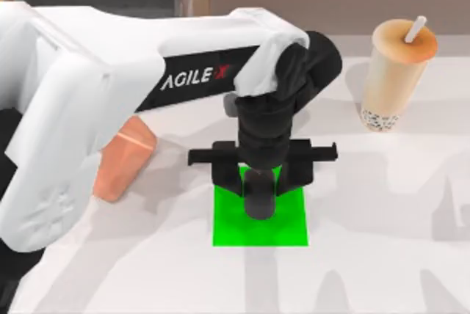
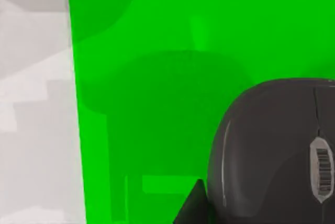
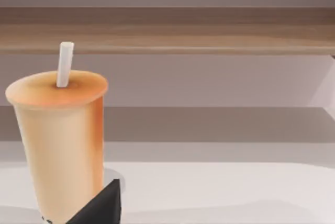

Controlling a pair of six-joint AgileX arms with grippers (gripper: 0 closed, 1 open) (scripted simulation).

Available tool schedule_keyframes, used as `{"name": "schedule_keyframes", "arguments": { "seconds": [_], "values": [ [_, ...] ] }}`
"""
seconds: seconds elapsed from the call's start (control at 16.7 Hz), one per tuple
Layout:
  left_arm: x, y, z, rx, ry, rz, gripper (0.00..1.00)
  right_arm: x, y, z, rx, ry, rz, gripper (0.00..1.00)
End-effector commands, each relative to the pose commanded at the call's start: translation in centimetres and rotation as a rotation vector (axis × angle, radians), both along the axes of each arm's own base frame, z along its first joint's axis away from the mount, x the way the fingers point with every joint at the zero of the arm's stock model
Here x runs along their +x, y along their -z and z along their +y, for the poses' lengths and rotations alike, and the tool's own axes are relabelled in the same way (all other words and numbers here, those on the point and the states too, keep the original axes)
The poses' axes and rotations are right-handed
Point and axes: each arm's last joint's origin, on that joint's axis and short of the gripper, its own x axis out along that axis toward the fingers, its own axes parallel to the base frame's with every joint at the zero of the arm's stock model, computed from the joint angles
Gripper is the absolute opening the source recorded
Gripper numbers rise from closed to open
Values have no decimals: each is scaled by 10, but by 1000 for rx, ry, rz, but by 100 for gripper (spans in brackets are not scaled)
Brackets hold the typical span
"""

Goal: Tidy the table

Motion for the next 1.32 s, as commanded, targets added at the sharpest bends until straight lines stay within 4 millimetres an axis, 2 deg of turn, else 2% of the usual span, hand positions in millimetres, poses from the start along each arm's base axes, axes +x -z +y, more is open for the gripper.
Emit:
{"name": "schedule_keyframes", "arguments": {
  "seconds": [0.48, 1.08, 1.2, 1.32],
  "values": [
    [0, 0, 0, 0, 0, 0, 98, 0, 0, 0, 0, 0, 0, 100],
    [1, -1, 1, -1, -1, 0, 100, 0, 0, 0, 0, 0, 0, 100],
    [-1, -10, 7, -8, 23, 3, 100, 0, 0, 0, 0, 0, 0, 100],
    [-4, -28, 24, -22, 68, 6, 100, 0, 0, 0, 0, 0, 0, 100]
  ]
}}
